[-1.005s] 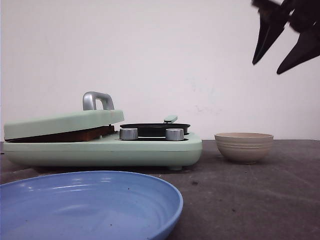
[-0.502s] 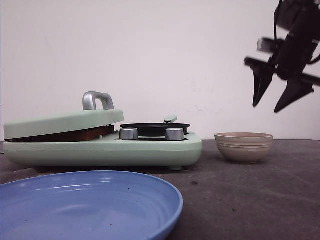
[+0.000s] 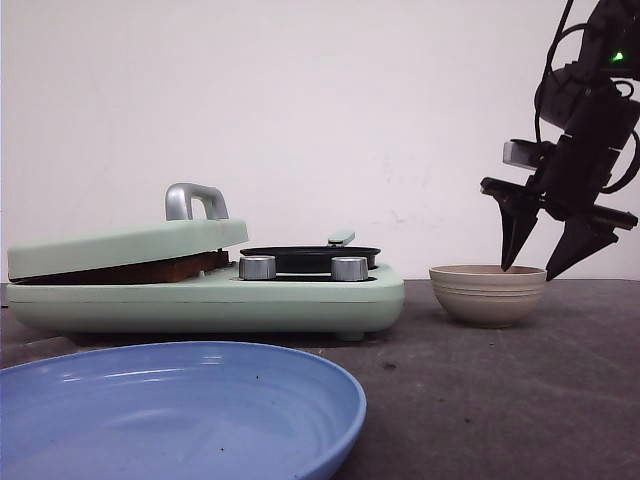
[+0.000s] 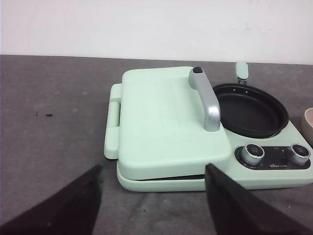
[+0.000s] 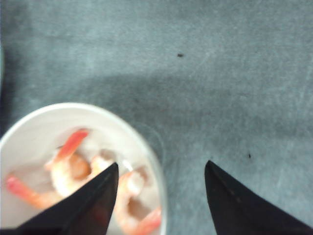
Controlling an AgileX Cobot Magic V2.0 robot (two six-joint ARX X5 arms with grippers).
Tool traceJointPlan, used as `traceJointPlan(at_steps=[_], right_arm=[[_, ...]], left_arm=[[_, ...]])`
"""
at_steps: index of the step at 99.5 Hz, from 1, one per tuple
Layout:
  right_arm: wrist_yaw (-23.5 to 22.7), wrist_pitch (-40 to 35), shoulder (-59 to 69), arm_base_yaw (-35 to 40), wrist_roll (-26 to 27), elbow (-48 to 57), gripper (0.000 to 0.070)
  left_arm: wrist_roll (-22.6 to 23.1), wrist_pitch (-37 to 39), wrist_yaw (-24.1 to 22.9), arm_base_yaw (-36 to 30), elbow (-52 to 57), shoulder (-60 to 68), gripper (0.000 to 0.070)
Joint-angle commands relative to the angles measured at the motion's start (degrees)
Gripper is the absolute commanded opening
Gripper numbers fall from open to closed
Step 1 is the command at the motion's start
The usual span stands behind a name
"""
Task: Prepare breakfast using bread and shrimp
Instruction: 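Lower the right gripper to the rim of the cream shrimp bowl, then grip the bowl rim with the right gripper and lift it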
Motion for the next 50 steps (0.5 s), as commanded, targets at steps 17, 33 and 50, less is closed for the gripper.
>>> traceJointPlan(at_steps=[17,33,50], right_arm=[[0.1,3.0,3.1,0.0,-0.6,1.4,0.0343],[0.4,3.8,4.4,0.1,-0.4,1.4,0.0342],[0.7,3.8,6.0,0.1,-0.5,1.4,0.0342]], left_arm=[[0.9,0.2,0.3,-0.1,0.1,0.0,0.0348],[0.9,0.2,0.3,-0.1,0.1,0.0,0.0348],[0.9,0.2,0.3,-0.1,0.1,0.0,0.0348]])
